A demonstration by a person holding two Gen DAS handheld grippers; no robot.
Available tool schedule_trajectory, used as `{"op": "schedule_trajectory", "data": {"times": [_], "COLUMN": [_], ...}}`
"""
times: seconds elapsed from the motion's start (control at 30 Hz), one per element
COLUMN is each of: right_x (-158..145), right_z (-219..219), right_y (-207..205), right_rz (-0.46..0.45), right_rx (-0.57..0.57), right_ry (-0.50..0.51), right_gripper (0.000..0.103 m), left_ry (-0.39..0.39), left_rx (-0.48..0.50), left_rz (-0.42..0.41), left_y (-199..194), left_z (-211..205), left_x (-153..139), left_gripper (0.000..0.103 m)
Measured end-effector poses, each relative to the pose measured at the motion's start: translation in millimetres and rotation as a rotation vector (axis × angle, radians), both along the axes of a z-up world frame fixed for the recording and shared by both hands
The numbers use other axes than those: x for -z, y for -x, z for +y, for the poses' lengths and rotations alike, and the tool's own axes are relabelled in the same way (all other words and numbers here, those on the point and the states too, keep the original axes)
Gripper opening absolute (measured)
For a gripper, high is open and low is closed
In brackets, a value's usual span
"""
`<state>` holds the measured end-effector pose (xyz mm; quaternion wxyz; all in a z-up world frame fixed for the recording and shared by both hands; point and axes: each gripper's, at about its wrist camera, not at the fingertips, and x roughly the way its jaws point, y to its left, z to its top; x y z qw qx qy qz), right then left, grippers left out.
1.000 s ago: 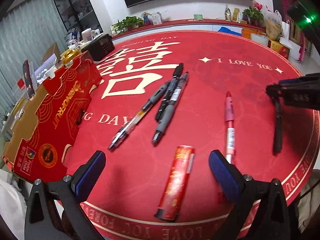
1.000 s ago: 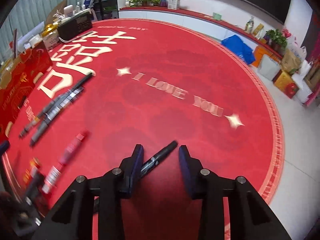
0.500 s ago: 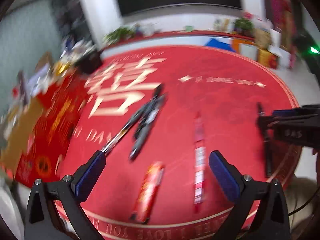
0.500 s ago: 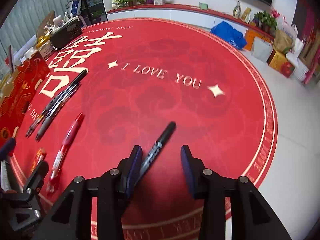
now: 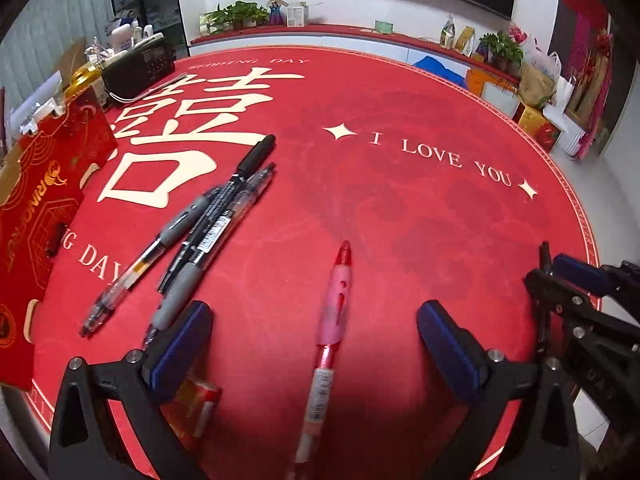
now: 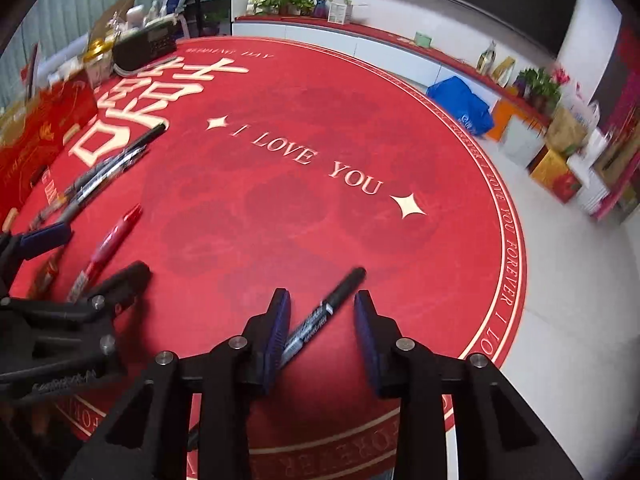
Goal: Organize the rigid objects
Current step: 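Grasp a red pen with the left tool while the right tool grasps a black marker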
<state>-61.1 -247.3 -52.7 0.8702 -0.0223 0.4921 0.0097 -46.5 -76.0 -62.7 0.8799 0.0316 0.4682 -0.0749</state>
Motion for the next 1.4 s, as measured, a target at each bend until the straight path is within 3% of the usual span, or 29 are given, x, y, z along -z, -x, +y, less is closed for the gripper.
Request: {"op": "schedule_trajectory", "data": {"times": [0.2,0.27,0.47,0.5,0.57,0.63,0.67,0.87,0.93,1.1,1.2,1.23,1.3,1.37,1.4], "right_x": [0.2,0.4,-1.3,-1.5,-1.0,-1.1,-0.6,-0.8,-0.9,-0.7,-1.8,-1.9,-3.3,-5.8,-7.4], "right_z": [-1.8,2.2,-1.1,-0.2,10.9,22.5,25.9,2.1,2.9,24.3,19.3,17.2,12.1,9.3,7.5], "right_y": [11.6,13.1,24.2,24.8,23.6,22.6,20.7,14.9,19.4,22.3,19.3,19.0,21.0,24.2,25.5], "right_rz": [-0.002,0.033,0.058,0.052,0.035,0.004,-0.009,0.024,0.021,-0.001,0.022,0.029,0.036,0.030,0.028], "right_rx": [0.034,0.029,0.122,0.121,0.060,-0.020,-0.046,-0.029,-0.036,-0.090,-0.080,-0.076,-0.064,-0.050,-0.043], "right_ry": [-0.022,-0.036,-0.084,-0.085,-0.019,-0.017,-0.005,-0.146,-0.128,0.024,0.009,-0.010,-0.065,-0.095,-0.114], "right_gripper": [0.039,0.061,0.060,0.058,0.036,0.015,0.010,0.010,0.010,0.010,0.010,0.010,0.010,0.010,0.010], "left_ry": [0.016,0.020,0.016,0.018,0.021,0.021,0.023,0.021,0.022,0.022,0.022,0.023,0.025,0.022,0.020], "left_rx": [0.071,0.079,0.075,0.071,0.062,0.065,0.065,0.101,0.119,0.166,0.178,0.184,0.218,0.261,0.276], "left_rz": [-0.084,-0.099,-0.085,-0.088,-0.089,-0.093,-0.093,-0.090,-0.094,-0.094,-0.069,-0.055,-0.056,-0.054,-0.046], "left_y": [27.1,27.9,24.3,25.7,26.8,28.7,29.5,32.1,32.1,29.4,27.6,26.9,31.1,36.6,37.7], "left_z": [-2.9,-2.7,-6.2,-6.2,-7.2,-8.4,-8.1,-9.1,-11.8,-19.5,-20.7,-21.0,-23.3,-25.8,-26.5], "left_x": [3.1,3.5,1.4,1.5,1.5,1.8,1.7,2.1,2.3,2.4,1.0,-0.2,-5.0,-10.0,-11.1], "left_gripper": [0.103,0.103,0.103,0.103,0.103,0.103,0.102,0.102,0.102,0.102,0.102,0.098,0.078,0.035,0.022]}}
